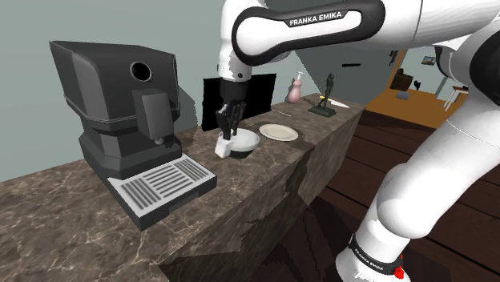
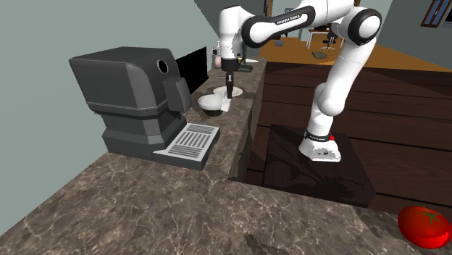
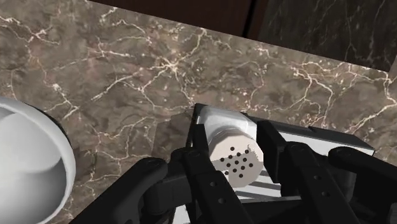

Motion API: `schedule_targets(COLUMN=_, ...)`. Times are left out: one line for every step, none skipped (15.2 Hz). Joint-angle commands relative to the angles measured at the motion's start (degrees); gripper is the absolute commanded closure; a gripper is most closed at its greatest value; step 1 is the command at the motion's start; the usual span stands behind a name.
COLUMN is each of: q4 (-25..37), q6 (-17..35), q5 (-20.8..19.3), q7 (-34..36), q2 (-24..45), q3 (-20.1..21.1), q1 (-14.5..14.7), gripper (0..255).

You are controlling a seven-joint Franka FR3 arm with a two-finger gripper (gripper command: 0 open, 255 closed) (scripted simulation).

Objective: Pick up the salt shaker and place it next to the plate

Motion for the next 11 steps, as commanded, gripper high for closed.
schedule_targets(q4=-1.4, q6=-0.1, q5=0.1, q7=-2.8, q2=-1.5, q3=-1.7, q1=-0.9, gripper=255)
schedule_targets(q4=-2.1, q6=-0.1, q5=0.0, q7=-4.3, q2=-2.2, q3=-2.7, q1=-1.5, gripper=255)
schedule_targets(q4=-2.8, q6=-0.1, q5=-0.1, q7=-5.8, q2=-2.8, q3=-3.6, q1=-2.0, gripper=255)
schedule_targets(q4=-3.3, q6=-0.1, q5=-0.2, q7=-7.2, q2=-3.3, q3=-4.6, q1=-2.5, gripper=255)
schedule_targets(q4=-3.9, q6=-0.2, q5=-0.4, q7=-8.6, q2=-3.8, q3=-5.5, q1=-3.0, gripper=255)
schedule_targets(q4=-4.3, q6=-0.2, q5=-0.5, q7=-10.1, q2=-4.2, q3=-6.5, q1=-3.6, gripper=255)
schedule_targets(q4=-4.7, q6=-0.2, q5=-0.8, q7=-11.5, q2=-4.6, q3=-7.5, q1=-4.1, gripper=255)
schedule_targets(q4=-5.0, q6=-0.2, q5=-1.0, q7=-12.9, q2=-4.8, q3=-8.4, q1=-4.7, gripper=255)
schedule_targets(q4=-5.3, q6=-0.2, q5=-1.3, q7=-14.3, q2=-5.1, q3=-9.4, q1=-5.2, gripper=255)
schedule_targets(q4=-5.5, q6=-0.2, q5=-1.5, q7=-15.7, q2=-5.2, q3=-10.3, q1=-5.8, gripper=255)
schedule_targets(q4=-5.7, q6=-0.2, q5=-1.8, q7=-17.1, q2=-5.3, q3=-11.2, q1=-6.3, gripper=255)
